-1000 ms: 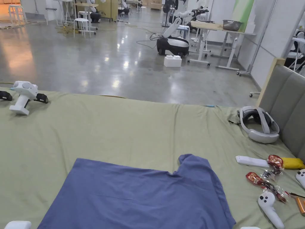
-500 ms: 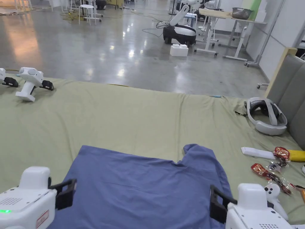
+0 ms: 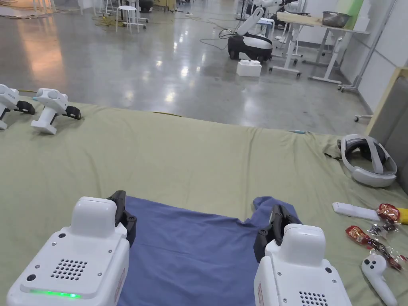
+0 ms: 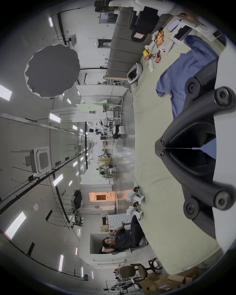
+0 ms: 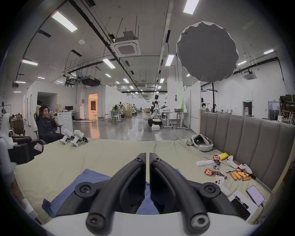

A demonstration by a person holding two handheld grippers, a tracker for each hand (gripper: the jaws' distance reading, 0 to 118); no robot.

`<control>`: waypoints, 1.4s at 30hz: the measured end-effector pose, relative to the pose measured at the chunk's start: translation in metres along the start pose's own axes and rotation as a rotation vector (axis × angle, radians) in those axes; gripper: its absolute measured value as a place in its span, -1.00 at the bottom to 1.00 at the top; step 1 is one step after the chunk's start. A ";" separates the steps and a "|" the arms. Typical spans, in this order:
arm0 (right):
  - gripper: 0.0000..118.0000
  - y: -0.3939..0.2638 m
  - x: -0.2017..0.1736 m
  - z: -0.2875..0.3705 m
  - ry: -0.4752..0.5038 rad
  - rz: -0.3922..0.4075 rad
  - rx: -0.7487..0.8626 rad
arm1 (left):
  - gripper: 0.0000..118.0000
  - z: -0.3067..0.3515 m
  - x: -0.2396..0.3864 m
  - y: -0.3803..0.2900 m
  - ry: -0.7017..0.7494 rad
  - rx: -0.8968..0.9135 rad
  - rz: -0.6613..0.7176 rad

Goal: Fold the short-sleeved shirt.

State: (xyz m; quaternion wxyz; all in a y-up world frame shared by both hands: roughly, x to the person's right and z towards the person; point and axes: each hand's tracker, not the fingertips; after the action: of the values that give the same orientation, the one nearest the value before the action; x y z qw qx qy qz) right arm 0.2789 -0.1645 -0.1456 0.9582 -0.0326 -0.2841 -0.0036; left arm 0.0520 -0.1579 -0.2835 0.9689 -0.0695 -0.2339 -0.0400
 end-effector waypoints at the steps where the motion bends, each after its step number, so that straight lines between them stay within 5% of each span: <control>1: -0.92 -0.001 0.000 -0.003 -0.007 0.014 -0.007 | -0.97 0.000 -0.001 -0.002 0.006 -0.004 -0.011; 8: -0.93 -0.017 0.016 -0.034 -0.027 0.014 -0.092 | -0.98 -0.064 -0.036 -0.034 0.044 -0.209 0.044; 14: -0.93 -0.040 0.033 -0.069 -0.023 0.012 -0.178 | -0.98 -0.205 -0.090 -0.070 0.023 -0.520 0.190; 20: -0.93 -0.067 0.044 -0.096 -0.006 0.047 -0.283 | -0.96 -0.326 -0.101 -0.078 -0.041 -0.696 0.106; 21: -0.93 -0.072 0.046 -0.098 -0.006 0.055 -0.295 | -0.84 -0.344 -0.101 -0.078 -0.031 -0.721 0.091; 23: -0.93 -0.080 0.050 -0.100 -0.012 0.072 -0.316 | -0.21 -0.372 -0.107 -0.081 -0.037 -0.760 0.115; 25: -0.93 -0.089 0.055 -0.103 -0.018 0.078 -0.340 | 0.18 -0.392 -0.111 -0.086 -0.049 -0.801 0.177; 32: -0.93 -0.111 0.075 -0.103 -0.040 0.061 -0.428 | 0.18 -0.411 -0.089 -0.116 -0.002 -1.015 0.094; 36: -0.93 -0.117 0.083 -0.105 -0.055 0.049 -0.462 | 0.16 -0.417 -0.079 -0.126 0.022 -0.967 0.005; 39: -0.93 -0.123 0.092 -0.111 -0.060 0.011 -0.501 | -0.46 -0.414 -0.064 -0.124 0.008 -0.921 -0.071; 42: -0.93 -0.125 0.105 -0.129 -0.080 -0.054 -0.554 | -0.78 -0.412 -0.057 -0.126 -0.004 -0.909 -0.172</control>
State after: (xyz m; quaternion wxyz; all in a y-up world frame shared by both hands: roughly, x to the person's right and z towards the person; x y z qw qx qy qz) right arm 0.4337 -0.2966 -0.1891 0.9003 -0.2857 -0.3109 -0.1056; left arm 0.1717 -0.3427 -0.6577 0.8327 -0.4678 -0.1995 -0.2188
